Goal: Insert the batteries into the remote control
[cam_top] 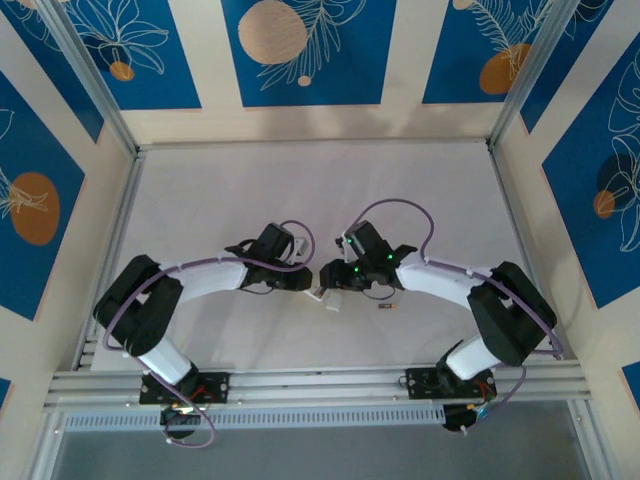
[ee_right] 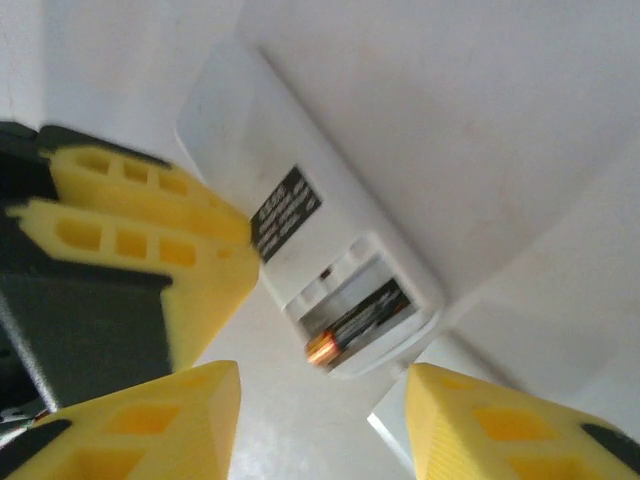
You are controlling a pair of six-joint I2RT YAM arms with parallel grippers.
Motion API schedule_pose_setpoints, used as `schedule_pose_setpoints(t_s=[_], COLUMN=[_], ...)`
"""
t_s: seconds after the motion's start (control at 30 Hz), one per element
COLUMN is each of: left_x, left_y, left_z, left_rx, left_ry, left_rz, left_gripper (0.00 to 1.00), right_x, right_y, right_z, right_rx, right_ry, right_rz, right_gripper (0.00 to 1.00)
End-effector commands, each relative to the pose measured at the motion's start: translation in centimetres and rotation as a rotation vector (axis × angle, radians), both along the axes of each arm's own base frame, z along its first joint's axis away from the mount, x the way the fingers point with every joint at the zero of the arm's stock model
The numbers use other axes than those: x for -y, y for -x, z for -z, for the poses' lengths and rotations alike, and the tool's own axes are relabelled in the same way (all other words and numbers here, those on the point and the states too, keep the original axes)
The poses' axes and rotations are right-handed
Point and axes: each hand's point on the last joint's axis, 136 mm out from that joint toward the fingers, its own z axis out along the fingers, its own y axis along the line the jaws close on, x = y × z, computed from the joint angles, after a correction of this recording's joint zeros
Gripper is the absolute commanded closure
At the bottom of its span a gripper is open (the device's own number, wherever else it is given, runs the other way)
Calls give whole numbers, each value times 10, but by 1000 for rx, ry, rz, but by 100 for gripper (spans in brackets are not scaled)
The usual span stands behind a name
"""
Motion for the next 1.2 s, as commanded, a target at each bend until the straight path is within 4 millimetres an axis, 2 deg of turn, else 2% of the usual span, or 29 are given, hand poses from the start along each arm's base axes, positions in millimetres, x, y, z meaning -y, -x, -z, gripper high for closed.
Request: schedule_pose_setpoints(t_s=[0.0,0.07,0.17,0.43,0.63,0.87,1.17], left_x=[2,3,2,-3,-3,-6,-9], left_y=[0,1,1,0,0,0,1], left_z=[-6,-5,-3,6,8,9,15], left_rx=[4,3,1,3,-1,0,-9], left_ry=[46,52,44,10,9,-3,-24], left_rz=[-5,-3,-4,-13,-14,-19,-23], left_gripper=[79,79,79,80,80,80,80], right_x=[-8,-11,-14,-33,-38,-25,7], right_y=[19,19,15,9,6,15,28], right_z=[-1,4,8,3,16,43,73], right_rx=[-155,-187,-223,-274,-301,-336,-349], right_ry=[-67,-97,-132,-224,-195,-135,4], right_rz=[99,123,164,231,246,281,323], right_gripper=[74,89,100,100,100,100,100])
